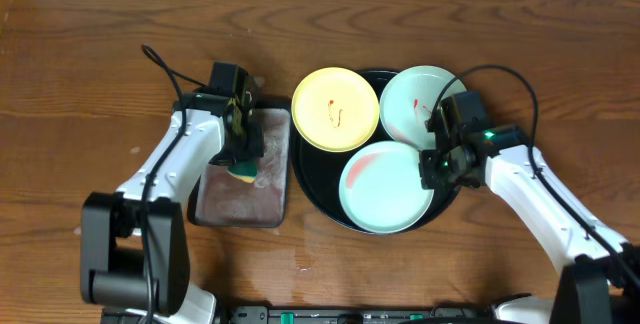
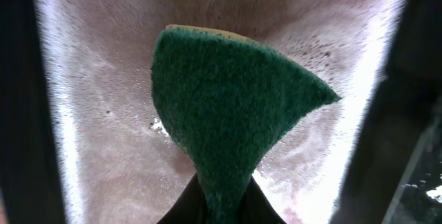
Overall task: Clean dirty plates on tray and stack at the side
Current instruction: 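Return the sponge to the soapy tray with the left gripper, then lift the cleaned pale green plate with the right gripper off the tray, then set the pale green plate down on the table right of the tray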
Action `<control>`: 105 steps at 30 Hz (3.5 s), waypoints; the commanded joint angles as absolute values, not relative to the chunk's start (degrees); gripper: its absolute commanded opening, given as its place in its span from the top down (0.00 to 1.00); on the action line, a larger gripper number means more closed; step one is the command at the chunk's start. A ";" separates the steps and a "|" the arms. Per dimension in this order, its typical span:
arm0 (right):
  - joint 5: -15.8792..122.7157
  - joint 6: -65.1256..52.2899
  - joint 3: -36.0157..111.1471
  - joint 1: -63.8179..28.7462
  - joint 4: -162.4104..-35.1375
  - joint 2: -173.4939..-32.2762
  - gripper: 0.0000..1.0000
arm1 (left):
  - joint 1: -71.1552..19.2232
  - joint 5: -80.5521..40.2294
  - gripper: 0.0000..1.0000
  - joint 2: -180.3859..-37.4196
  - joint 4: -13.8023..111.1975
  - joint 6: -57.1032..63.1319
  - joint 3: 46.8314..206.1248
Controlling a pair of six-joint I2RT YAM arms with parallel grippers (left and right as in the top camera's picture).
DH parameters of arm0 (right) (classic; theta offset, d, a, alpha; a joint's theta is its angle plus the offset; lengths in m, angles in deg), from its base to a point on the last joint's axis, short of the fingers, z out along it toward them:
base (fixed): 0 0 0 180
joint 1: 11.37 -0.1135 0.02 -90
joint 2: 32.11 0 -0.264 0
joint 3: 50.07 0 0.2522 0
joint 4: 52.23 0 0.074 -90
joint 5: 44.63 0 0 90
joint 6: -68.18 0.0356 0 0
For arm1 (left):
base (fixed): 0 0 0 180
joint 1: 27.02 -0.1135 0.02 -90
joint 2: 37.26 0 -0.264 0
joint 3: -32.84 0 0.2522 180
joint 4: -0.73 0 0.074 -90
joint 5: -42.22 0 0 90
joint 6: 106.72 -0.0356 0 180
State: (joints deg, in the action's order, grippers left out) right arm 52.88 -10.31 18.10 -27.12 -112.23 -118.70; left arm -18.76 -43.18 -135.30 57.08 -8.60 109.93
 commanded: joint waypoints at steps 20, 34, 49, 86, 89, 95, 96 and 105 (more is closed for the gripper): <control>18.52 -17.28 25.25 -37.74 -112.05 -110.85 0.99 | -19.03 -42.67 0.52 -139.97 56.75 -9.61 110.59; -6.92 -27.38 25.25 -54.07 -105.82 -110.85 0.99 | -19.03 -42.83 0.47 -139.97 55.97 -9.61 110.59; -21.52 -47.51 25.25 -64.17 -91.97 -110.85 0.99 | -19.03 -42.83 0.46 -139.97 55.99 -9.61 110.59; 10.13 -4.01 25.23 -42.51 -100.84 -110.85 0.99 | -19.03 -42.83 0.46 -139.97 56.01 -9.61 110.59; 21.37 2.08 25.23 -34.05 -101.39 -110.85 0.99 | -19.03 -42.83 0.46 -139.97 56.01 -9.61 110.59; 44.42 7.59 25.14 -15.93 -102.30 -110.87 0.99 | -19.03 -42.83 0.46 -139.97 56.03 -9.61 110.59; 46.68 8.01 25.10 -13.15 -103.05 -110.87 0.99 | -19.03 -42.83 0.46 -139.97 56.03 -9.61 110.59; 50.39 8.16 21.14 7.35 -109.65 -110.87 0.99 | -19.03 -42.83 0.46 -139.97 56.01 -9.61 110.59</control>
